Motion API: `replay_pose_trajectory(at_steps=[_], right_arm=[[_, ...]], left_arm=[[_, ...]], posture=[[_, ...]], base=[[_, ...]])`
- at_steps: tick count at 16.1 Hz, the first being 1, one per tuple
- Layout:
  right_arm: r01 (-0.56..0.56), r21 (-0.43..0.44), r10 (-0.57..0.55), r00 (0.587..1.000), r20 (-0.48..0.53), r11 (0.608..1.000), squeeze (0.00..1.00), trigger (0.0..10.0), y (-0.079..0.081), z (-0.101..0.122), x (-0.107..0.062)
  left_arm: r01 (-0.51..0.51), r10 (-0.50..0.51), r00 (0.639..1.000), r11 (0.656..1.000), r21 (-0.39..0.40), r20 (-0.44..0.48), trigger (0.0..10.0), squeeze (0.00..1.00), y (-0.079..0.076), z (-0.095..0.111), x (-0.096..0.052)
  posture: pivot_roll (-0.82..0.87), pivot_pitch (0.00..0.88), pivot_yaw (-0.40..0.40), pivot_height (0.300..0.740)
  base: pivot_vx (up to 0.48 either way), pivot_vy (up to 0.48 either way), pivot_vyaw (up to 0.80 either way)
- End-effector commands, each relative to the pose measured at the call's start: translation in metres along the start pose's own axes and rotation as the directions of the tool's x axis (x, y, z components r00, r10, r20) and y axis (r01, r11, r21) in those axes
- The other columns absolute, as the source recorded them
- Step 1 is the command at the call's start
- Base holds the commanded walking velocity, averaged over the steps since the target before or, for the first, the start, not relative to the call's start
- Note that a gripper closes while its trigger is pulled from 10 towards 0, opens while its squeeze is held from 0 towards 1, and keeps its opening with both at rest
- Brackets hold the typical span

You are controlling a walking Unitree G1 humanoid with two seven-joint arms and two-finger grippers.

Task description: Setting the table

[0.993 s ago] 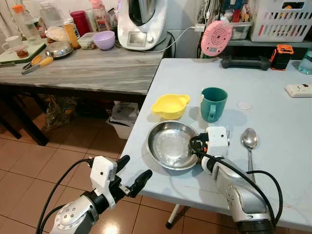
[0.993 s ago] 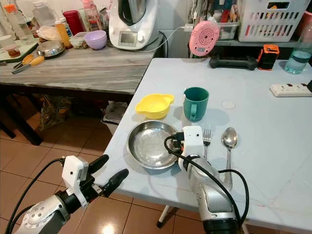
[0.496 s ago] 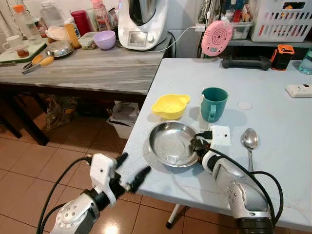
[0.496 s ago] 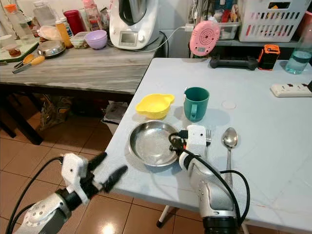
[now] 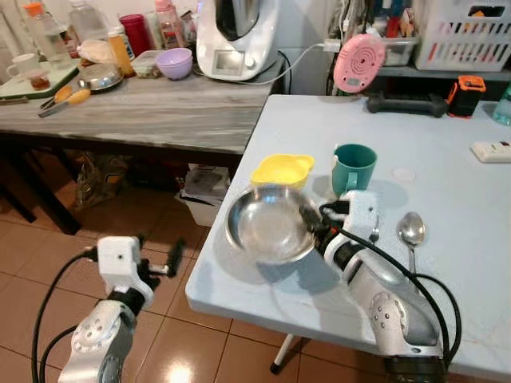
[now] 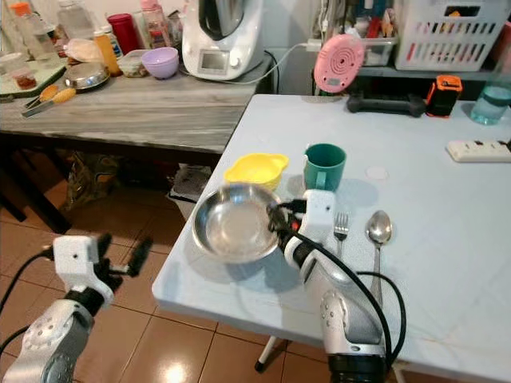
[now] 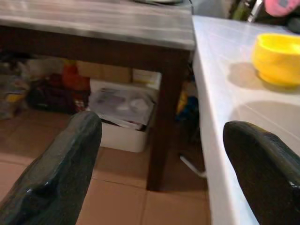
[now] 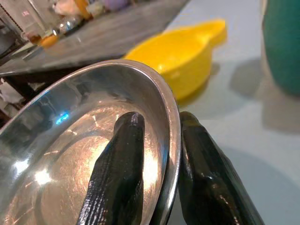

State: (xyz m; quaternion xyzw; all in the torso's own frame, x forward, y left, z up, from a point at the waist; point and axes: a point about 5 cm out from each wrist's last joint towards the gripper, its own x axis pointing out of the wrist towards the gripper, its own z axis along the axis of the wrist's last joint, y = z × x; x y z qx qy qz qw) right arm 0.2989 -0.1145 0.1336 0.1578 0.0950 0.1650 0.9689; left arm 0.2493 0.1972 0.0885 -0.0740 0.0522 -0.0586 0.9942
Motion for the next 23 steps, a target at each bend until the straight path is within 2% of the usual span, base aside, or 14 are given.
replay_pose_trajectory(at_steps=[1, 5, 10, 13, 19, 23], right_arm=[[-0.03, -0.024, 0.031, 0.999, 0.037, 0.999, 0.0, 10.0, 0.007, 0.0077, 0.0012], [-0.026, -0.037, 0.028, 0.998, 0.049, 0.999, 0.0, 10.0, 0.0052, 0.0073, 0.0004], [-0.019, -0.031, 0.021, 0.998, 0.054, 0.999, 0.0, 10.0, 0.0043, 0.0057, -0.0002], [-0.024, -0.026, 0.025, 0.998, 0.051, 0.999, 0.0, 10.0, 0.0047, 0.005, 0.0002], [-0.027, -0.03, 0.029, 0.998, 0.055, 0.999, 0.0, 10.0, 0.0064, 0.0039, 0.0004], [-0.016, -0.028, 0.018, 0.998, 0.059, 0.999, 0.0, 10.0, 0.0047, 0.0032, -0.0005]], left_arm=[[-0.038, 0.038, 0.999, 0.999, 0.0, 0.01, 10.0, 0.0, 0.0049, 0.0009, 0.0009], [-0.054, 0.054, 0.999, 0.998, -0.024, 0.004, 10.0, 0.0, 0.004, -0.0025, 0.0035], [-0.046, 0.046, 0.999, 0.999, -0.009, -0.009, 10.0, 0.0, 0.004, -0.0027, 0.005], [-0.045, 0.045, 0.999, 0.999, -0.009, -0.015, 10.0, 0.0, 0.0044, -0.0031, 0.005], [-0.05, 0.05, 0.998, 0.999, -0.004, -0.032, 10.0, 0.0, 0.0046, -0.0037, 0.0032], [-0.048, 0.048, 0.998, 0.999, 0.0, -0.039, 10.0, 0.0, 0.0045, -0.003, 0.0037]], posture=[[-0.21, 0.0, 0.072, 0.74], [-0.21, 0.0, 0.072, 0.74], [-0.21, 0.0, 0.078, 0.74], [-0.2, 0.0, 0.079, 0.74], [-0.2, 0.0, 0.079, 0.74], [-0.2, 0.003, 0.085, 0.74]], base=[[0.0, 0.0, 0.0], [0.0, 0.0, 0.0], [0.0, 0.0, 0.0], [0.0, 0.0, -0.58], [0.0, 0.0, 0.0], [-0.249, 0.0, 0.0]])
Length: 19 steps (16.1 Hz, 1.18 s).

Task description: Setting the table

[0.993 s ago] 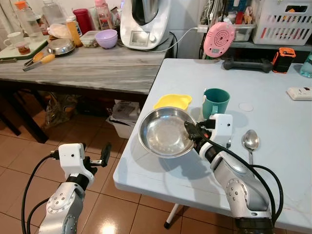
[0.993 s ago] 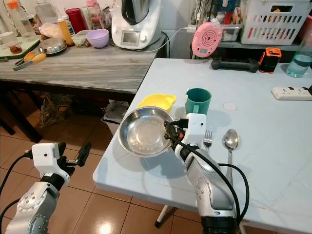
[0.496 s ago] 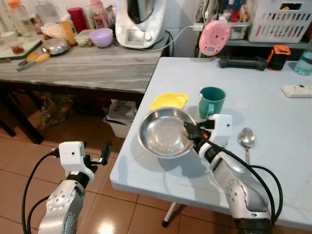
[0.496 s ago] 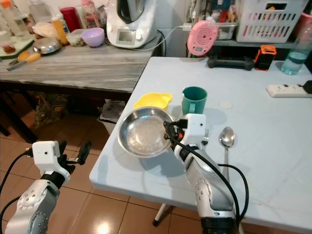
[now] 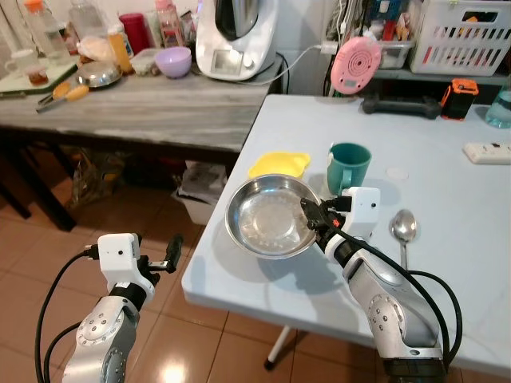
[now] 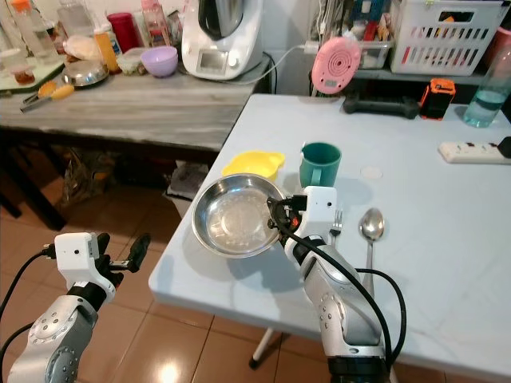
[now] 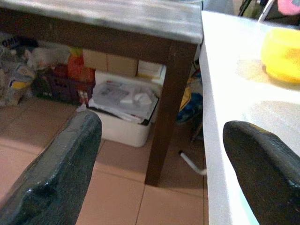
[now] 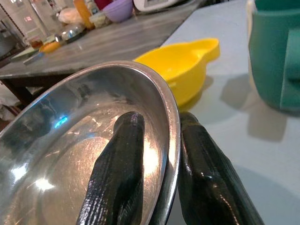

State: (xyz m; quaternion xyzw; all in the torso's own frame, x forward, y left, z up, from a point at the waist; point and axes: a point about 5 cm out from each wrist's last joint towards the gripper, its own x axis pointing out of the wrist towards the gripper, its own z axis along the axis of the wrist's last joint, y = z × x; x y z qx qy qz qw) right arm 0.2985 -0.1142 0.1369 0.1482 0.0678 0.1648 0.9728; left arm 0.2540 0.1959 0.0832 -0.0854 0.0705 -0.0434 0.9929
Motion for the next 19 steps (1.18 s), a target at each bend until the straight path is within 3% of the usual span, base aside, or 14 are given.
replay_pose_trajectory(at_steps=[1, 10, 19], right_arm=[[-0.011, 0.002, 0.011, 1.0, 0.009, 1.0, 0.0, 10.0, 0.003, 0.0004, 0.0002], [0.012, -0.007, -0.012, 1.0, 0.017, 1.0, 0.0, 10.0, 0.0001, 0.0008, -0.0006], [0.046, -0.023, -0.045, 0.998, 0.035, 0.999, 0.0, 10.0, -0.0047, 0.0026, -0.0009]], left_arm=[[-0.018, 0.018, 1.0, 1.0, 0.026, -0.005, 10.0, 0.0, 0.0045, 0.0022, -0.0016], [-0.007, 0.008, 1.0, 0.999, 0.039, -0.021, 10.0, 0.0, 0.0041, 0.0014, 0.0003], [0.026, -0.026, 1.0, 0.998, 0.055, 0.006, 10.0, 0.0, 0.0045, 0.0043, -0.0016]], posture=[[-0.2, 0.003, 0.085, 0.74], [-0.21, 0.007, 0.09, 0.74], [-0.21, 0.007, 0.09, 0.74]], base=[[-0.255, 0.0, 0.0], [-0.263, 0.0, 0.0], [0.0, 0.0, 0.0]])
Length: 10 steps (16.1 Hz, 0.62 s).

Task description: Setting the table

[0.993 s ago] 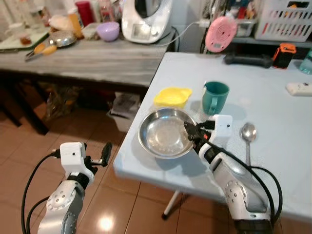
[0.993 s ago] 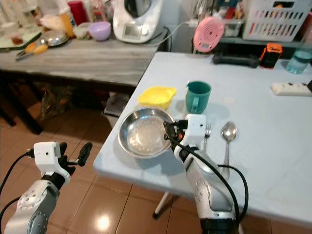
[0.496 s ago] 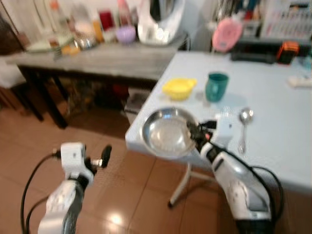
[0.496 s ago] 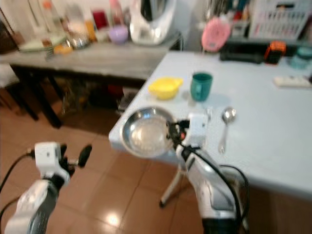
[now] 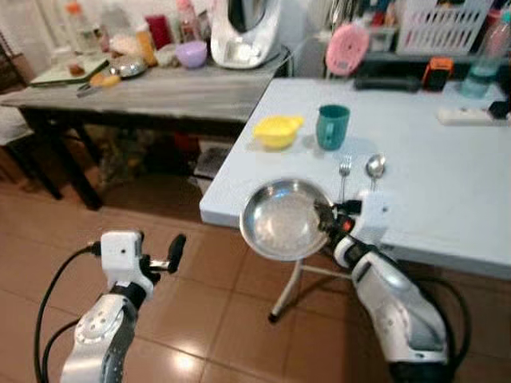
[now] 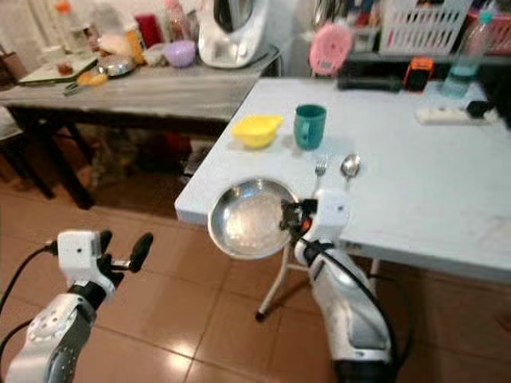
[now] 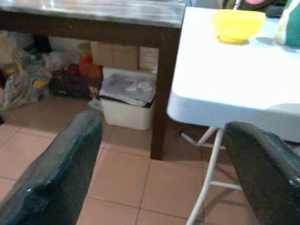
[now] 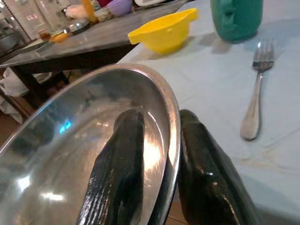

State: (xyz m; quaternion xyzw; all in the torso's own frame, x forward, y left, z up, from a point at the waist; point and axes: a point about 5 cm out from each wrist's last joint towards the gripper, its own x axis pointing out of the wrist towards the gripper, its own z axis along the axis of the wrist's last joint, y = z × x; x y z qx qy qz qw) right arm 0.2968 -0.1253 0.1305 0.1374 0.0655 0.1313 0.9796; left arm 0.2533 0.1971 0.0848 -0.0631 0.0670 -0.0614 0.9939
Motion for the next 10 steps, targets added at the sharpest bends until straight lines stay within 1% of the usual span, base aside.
replay_pose_trajectory(at_steps=[1, 4, 5, 10], right_arm=[[-0.015, -0.009, 0.015, 1.0, 0.022, 1.0, 0.0, 10.0, 0.006, 0.006, 0.0039], [-0.008, -0.018, 0.009, 1.0, 0.024, 1.0, 0.0, 10.0, 0.0055, 0.0063, 0.0046], [-0.013, -0.025, 0.013, 1.0, 0.029, 1.0, 0.0, 10.0, 0.0061, 0.007, 0.0049], [-0.012, -0.024, 0.013, 1.0, 0.028, 1.0, 0.0, 10.0, 0.0059, 0.0066, 0.0045]], left_arm=[[-0.008, 0.008, 1.0, 1.0, 0.007, 0.003, 10.0, 0.0, 0.004, 0.0022, -0.0009], [-0.002, 0.002, 1.0, 1.0, 0.003, 0.004, 10.0, 0.0, 0.0024, 0.0016, -0.0007], [0.003, -0.003, 1.0, 1.0, 0.003, 0.005, 10.0, 0.0, 0.0008, 0.0013, -0.0004], [0.012, -0.012, 1.0, 1.0, 0.002, 0.0, 10.0, 0.0, -0.0019, -0.0005, -0.0001]], posture=[[-0.2, 0.005, 0.089, 0.74], [-0.2, 0.004, 0.087, 0.74], [-0.2, 0.004, 0.085, 0.74], [-0.21, 0.005, 0.084, 0.74]], base=[[0.0, 0.0, 0.0], [0.0, 0.0, -0.54], [0.0, 0.334, -0.44], [0.0, 0.442, 0.0]])
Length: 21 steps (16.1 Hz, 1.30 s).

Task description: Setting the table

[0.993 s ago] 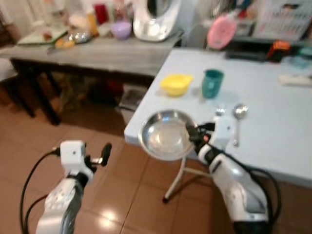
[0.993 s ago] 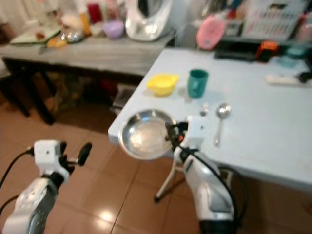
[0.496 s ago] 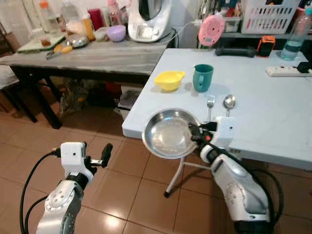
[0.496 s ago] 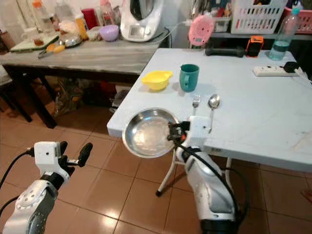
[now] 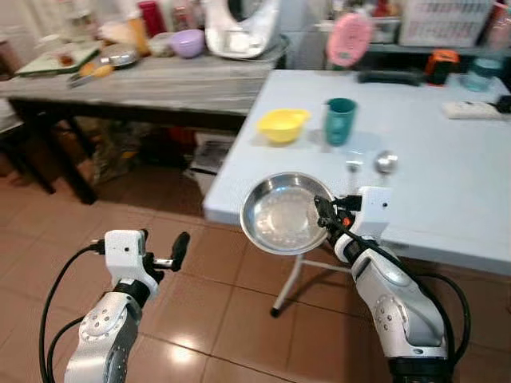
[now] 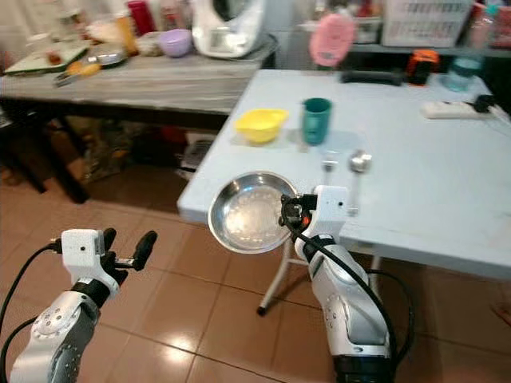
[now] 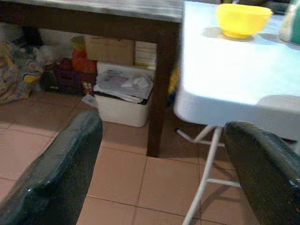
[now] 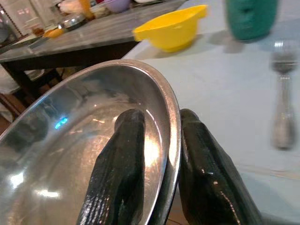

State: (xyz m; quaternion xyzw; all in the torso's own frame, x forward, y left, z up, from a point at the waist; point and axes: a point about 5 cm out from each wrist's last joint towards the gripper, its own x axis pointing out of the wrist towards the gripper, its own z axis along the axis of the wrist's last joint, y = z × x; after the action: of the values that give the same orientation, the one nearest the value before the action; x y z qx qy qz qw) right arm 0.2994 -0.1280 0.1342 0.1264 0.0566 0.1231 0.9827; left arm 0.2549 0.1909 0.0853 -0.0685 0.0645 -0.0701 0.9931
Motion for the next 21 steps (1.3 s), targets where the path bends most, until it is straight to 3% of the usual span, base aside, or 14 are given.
replay_pose_trajectory(at_steps=[1, 6, 11, 15, 21], right_arm=[[-0.028, -0.001, 0.028, 1.0, 0.012, 1.0, 0.0, 10.0, 0.008, 0.002, 0.003], [-0.011, -0.004, 0.011, 1.0, 0.024, 1.0, 0.0, 10.0, 0.005, 0.005, 0.003], [-0.005, -0.003, 0.006, 1.0, 0.028, 1.0, 0.0, 10.0, 0.005, 0.004, 0.002], [-0.003, -0.005, 0.003, 1.0, 0.028, 1.0, 0.0, 10.0, 0.005, 0.004, 0.002], [-0.012, -0.014, 0.013, 0.999, 0.035, 1.0, 0.0, 10.0, 0.006, 0.005, 0.004]], left_arm=[[-0.005, 0.006, 1.0, 1.0, 0.011, -0.008, 10.0, 0.0, 0.004, -0.001, -0.003], [0.006, -0.006, 1.0, 1.0, 0.012, -0.009, 10.0, 0.0, 0.001, -0.002, 0.0], [0.011, -0.011, 1.0, 1.0, 0.01, -0.008, 10.0, 0.0, -0.001, -0.002, 0.001], [0.041, -0.041, 0.999, 0.999, -0.01, 0.024, 10.0, 0.0, -0.012, -0.001, -0.002], [0.043, -0.042, 0.998, 0.999, -0.019, 0.04, 10.0, 0.0, -0.012, 0.0, -0.002]], posture=[[-0.21, 0.005, 0.085, 0.74], [-0.22, 0.004, 0.088, 0.74], [-0.22, 0.006, 0.092, 0.74], [-0.21, 0.009, 0.091, 0.74], [-0.2, 0.006, 0.086, 0.74]], base=[[0.0, 0.469, 0.0], [0.0, 0.48, 0.0], [0.0, 0.446, -0.51], [0.0, 0.0, 0.0], [0.156, 0.0, 0.0]])
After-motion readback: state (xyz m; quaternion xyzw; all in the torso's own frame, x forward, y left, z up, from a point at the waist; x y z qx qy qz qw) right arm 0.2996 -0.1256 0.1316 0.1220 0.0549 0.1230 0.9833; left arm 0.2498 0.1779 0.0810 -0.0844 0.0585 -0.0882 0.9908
